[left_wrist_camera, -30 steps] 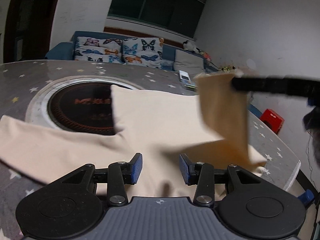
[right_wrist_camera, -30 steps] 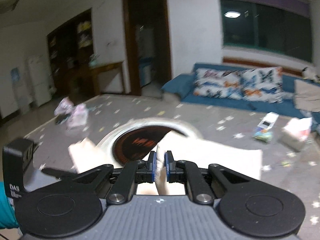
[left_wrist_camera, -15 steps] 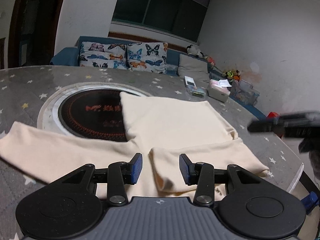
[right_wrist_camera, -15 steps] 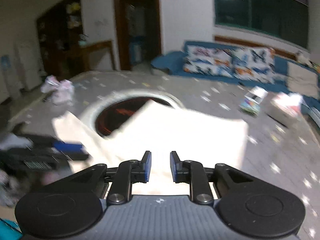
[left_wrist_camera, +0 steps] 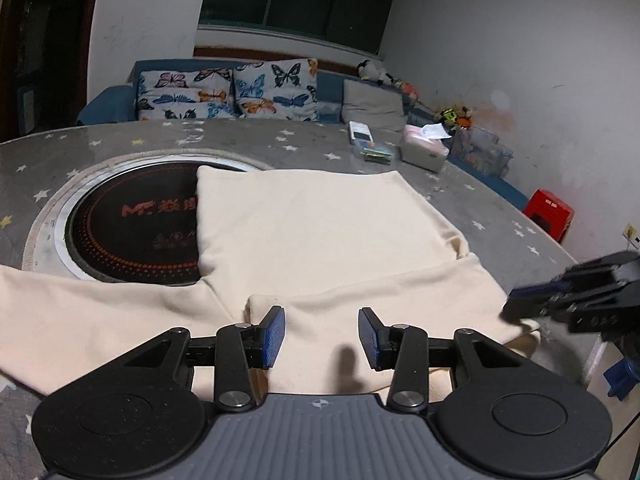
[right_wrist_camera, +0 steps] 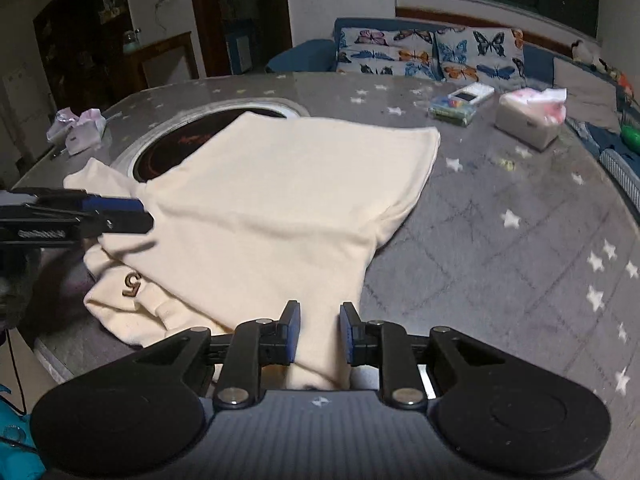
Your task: Fold clothes
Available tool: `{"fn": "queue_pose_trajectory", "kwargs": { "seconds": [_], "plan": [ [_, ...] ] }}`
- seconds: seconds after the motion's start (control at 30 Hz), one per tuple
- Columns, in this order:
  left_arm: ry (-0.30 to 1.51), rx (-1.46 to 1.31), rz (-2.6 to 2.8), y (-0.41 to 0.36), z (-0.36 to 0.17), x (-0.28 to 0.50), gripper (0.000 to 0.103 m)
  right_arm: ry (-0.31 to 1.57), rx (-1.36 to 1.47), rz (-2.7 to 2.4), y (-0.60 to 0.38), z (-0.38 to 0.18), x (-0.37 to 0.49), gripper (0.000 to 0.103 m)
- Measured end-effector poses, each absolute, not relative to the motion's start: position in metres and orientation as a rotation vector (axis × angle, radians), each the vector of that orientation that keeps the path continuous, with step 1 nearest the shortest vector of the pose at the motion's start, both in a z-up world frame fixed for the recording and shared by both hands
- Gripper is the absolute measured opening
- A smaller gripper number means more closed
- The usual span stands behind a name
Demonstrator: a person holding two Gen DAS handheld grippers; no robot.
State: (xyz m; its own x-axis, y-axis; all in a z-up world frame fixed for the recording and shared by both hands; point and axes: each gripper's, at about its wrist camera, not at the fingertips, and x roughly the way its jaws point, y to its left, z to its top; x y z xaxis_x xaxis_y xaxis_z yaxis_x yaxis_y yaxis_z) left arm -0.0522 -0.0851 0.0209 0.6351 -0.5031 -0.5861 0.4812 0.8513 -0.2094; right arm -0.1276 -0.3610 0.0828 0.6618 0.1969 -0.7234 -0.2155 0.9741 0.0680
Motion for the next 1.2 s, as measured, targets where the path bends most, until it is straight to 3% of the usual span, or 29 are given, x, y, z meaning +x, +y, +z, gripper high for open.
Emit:
{"fn": "queue_pose_trajectory", "kwargs": {
  "seconds": [0.47,0.57,0.83,0.87,0.9,1.0,1.2],
  "plan": [
    [0.666,-0.057,-0.457,-0.061,0.029,-0.035,0.044,0.767,-0.275,0.32,-0.346,0.087,-0.079,0.023],
    [0.668,-0.056,-0.437,-0.052,0.029,-0.031,0.044,0.78,-0.38,0.381,-0.342,0.086,-0.075,0.029],
    [0.711,-0.074,-0.385,-0.035,0.018,-0.019,0.044,0.834,-0.487,0.537,-0.341,0.081,-0.056,0.028],
    [0.719,-0.077,-0.377,-0.034,0.016,-0.018,0.044,0.84,-0.482,0.547,-0.342,0.082,-0.055,0.024],
    [0.717,-0.079,-0.376,-0.033,0.016,-0.018,0.044,0.847,-0.478,0.558,-0.344,0.082,-0.054,0.014],
    [0.713,-0.078,-0.373,-0.033,0.015,-0.017,0.044,0.865,-0.47,0.582,-0.349,0.085,-0.052,0.004],
    [0.709,-0.06,-0.365,-0.033,0.014,-0.017,0.044,0.871,-0.433,0.535,-0.371,0.09,-0.065,0.003]
  ]
}}
